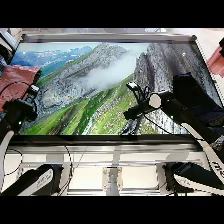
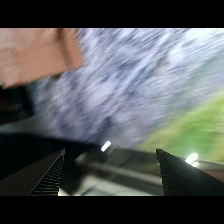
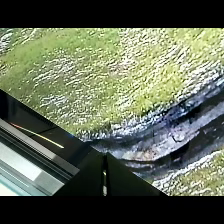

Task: Fold the clothes and pants, and hang the long-sleeved shirts on hangers.

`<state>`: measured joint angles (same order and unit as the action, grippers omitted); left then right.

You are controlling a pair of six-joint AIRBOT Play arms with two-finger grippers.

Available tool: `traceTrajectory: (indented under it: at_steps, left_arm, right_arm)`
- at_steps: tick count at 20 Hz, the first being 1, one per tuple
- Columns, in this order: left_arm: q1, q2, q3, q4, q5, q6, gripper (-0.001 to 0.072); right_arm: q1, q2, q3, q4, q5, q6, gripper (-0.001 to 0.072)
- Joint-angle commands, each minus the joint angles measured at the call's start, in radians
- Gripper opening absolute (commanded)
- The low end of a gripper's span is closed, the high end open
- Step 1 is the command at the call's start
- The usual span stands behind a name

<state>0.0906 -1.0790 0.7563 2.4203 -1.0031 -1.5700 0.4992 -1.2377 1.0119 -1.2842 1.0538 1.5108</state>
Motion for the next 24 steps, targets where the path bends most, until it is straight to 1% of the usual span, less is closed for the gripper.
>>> traceTrajectory:
  at_steps: [1, 2, 4, 7, 9, 14, 20, 24]
  left_arm:
    - [0.167, -0.174, 0.038, 0.148, 0.068, -0.128, 0.0627]
    - [0.210, -0.210, 0.057, 0.148, 0.098, -0.155, 0.0627]
    - [0.254, -0.257, 0.088, 0.153, 0.166, -0.151, 0.0627]
    - [0.272, -0.300, 0.158, 0.168, 0.281, -0.152, 0.0626]
    - [0.273, -0.340, 0.229, 0.168, 0.320, -0.151, 0.0626]
    - [0.273, -0.491, 0.392, 0.168, 0.256, -0.151, 0.0626]
    - [0.273, -0.620, 0.404, 0.167, 0.191, -0.151, 0.0626]
    - [0.273, -0.633, 0.409, 0.174, 0.198, -0.151, 0.0626]
  right_arm:
    - [0.001, -0.001, 0.000, 0.000, 0.001, 0.000, 0.0008]
    - [0.001, -0.001, 0.000, 0.000, 0.001, 0.000, 0.0008]
    - [0.001, -0.001, 0.000, 0.001, 0.001, 0.000, 0.0008]
    - [0.001, -0.001, 0.000, 0.002, 0.001, 0.000, 0.0008]
    - [0.001, -0.001, 0.000, 0.006, 0.001, 0.000, 0.0008]
    - [0.001, -0.001, 0.000, 0.020, 0.002, 0.000, 0.0008]
    - [0.001, -0.001, 0.000, 0.021, 0.002, 0.000, 0.0008]
    - [0.001, 0.000, 0.000, 0.021, 0.002, 0.000, 0.0008]
